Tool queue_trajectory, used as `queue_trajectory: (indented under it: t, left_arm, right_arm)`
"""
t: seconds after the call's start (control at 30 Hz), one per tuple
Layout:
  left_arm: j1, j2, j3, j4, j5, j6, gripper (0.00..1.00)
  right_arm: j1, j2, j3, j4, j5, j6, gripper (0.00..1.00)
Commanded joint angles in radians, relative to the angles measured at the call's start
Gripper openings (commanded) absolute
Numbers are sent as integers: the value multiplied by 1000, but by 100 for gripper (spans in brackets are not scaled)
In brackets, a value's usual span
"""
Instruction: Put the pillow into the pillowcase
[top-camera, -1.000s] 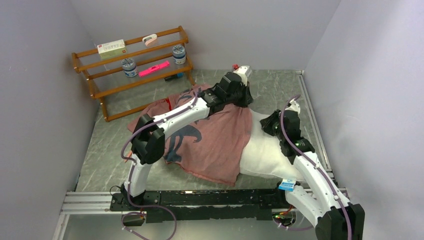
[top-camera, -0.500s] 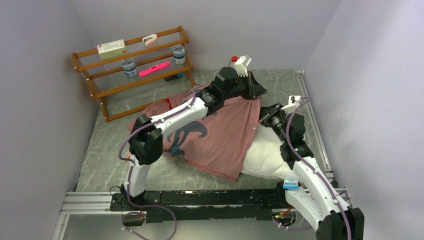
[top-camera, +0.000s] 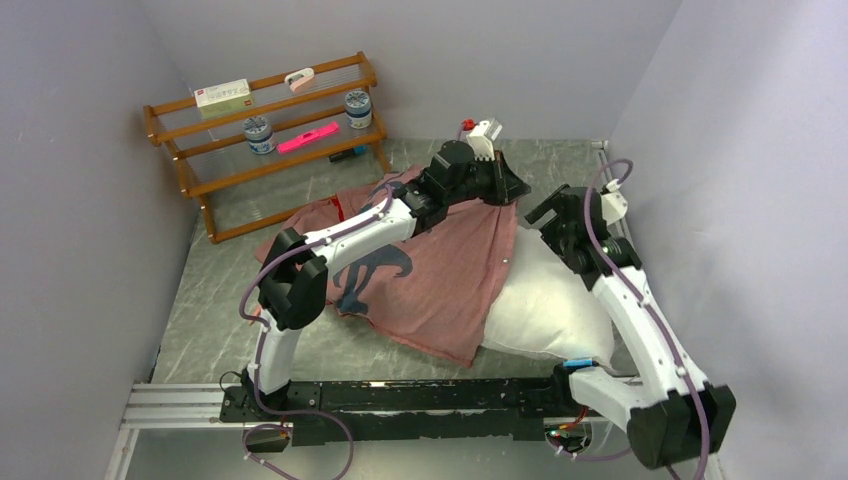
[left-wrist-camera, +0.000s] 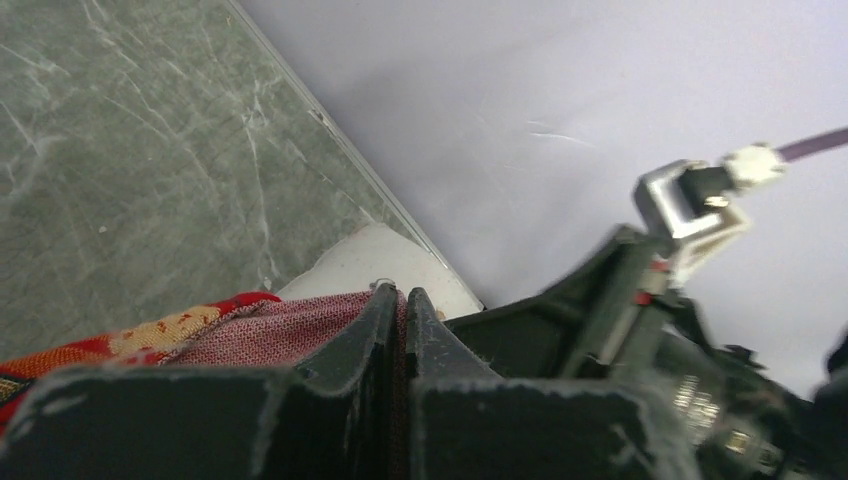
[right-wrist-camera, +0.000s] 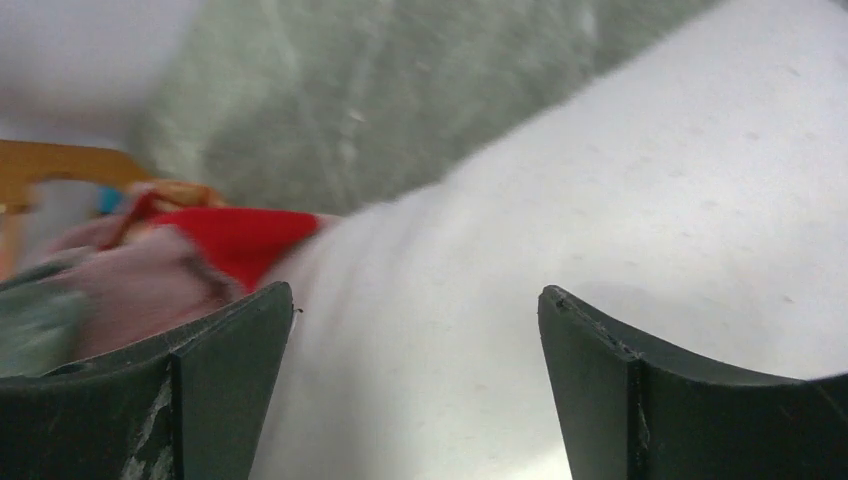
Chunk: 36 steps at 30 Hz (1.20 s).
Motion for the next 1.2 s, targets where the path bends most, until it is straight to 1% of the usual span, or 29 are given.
queue_trajectory:
  t: [0.0, 0.03, 0.1, 0.13, 0.17, 0.2, 0.27, 0.3, 0.33, 0.37, 0.43, 0.5, 0.57, 0.63, 0.7, 0.77, 0.87, 0.93, 0.97, 1.0, 1.03, 1.07, 1.1, 1.13, 1.17]
  left_arm:
    - [-11, -75, -9, 98, 1, 17, 5]
    - [-10, -77, -13, 104, -3, 17, 5]
    - [-9, -74, -16, 103, -15, 19, 5]
    - [-6, -72, -15, 102, -15, 19, 5]
    - [-6, -69, -17, 108, -13, 14, 5]
    - [-3, -66, -21, 118, -8, 5, 5]
    - [2, -62, -27, 147, -1, -18, 5]
    - [3, -60, -25, 161, -1, -32, 5]
    - [4, -56, -19, 177, -1, -49, 5]
    - [4, -52, -10, 194, 0, -66, 5]
    - [5, -38, 17, 236, 8, -103, 5]
    - [5, -22, 43, 275, 23, -138, 5]
    - [2, -20, 47, 299, 42, -144, 5]
    - [2, -40, 6, 329, 32, -153, 5]
    - [2, -60, -52, 383, 18, -181, 5]
    - [0, -45, -28, 385, 21, -185, 5]
    - [-11, 24, 67, 348, 67, -162, 5]
    - [-10, 54, 91, 311, 107, -144, 5]
    - [-7, 60, 103, 273, 126, -118, 12]
    - [-5, 60, 110, 220, 135, -89, 23]
    - [-4, 49, 105, 169, 129, -51, 37]
    - [-2, 31, 93, 124, 114, -14, 48]
    - [-3, 6, 76, 51, 84, 24, 55]
    - [-2, -16, 71, 13, 69, 68, 61]
    - [-2, -41, 67, -70, 33, 110, 64]
  right_arm:
    - [-2, 105, 43, -306, 55, 2, 96]
    - [-2, 113, 14, -283, 42, -7, 96]
    - [-2, 106, -59, -183, -23, -41, 96]
    - [-2, 95, -101, -90, -77, -82, 93]
    - [-1, 82, -161, 13, -174, -115, 87]
    - [-2, 67, -201, 104, -245, -132, 79]
    - [-2, 42, -252, 281, -376, -168, 56]
    - [-1, 27, -269, 362, -434, -168, 39]
    - [-1, 2, -279, 437, -469, -164, 16]
    - [-2, -20, -289, 514, -485, -155, 1]
    - [-2, -52, -308, 694, -494, -95, 0]
    - [-2, -65, -302, 793, -468, -39, 0]
    - [-2, -67, -299, 826, -408, 70, 0]
    - [-1, -72, -299, 823, -328, 174, 0]
    - [3, -82, -345, 879, -233, 261, 0]
    - [4, -74, -408, 943, -162, 330, 0]
    - [4, -6, -422, 995, -114, 354, 0]
    - [2, 46, -387, 956, -111, 328, 0]
    - [3, 67, -360, 932, -112, 302, 0]
    - [1, 91, -332, 905, -120, 246, 0]
    - [-2, 114, -294, 852, -143, 212, 0]
    - [-14, 134, -242, 764, -163, 169, 8]
    - [-17, 148, -190, 659, -174, 144, 21]
    - [-17, 158, -143, 578, -176, 111, 34]
    - [-18, 163, -109, 494, -178, 85, 49]
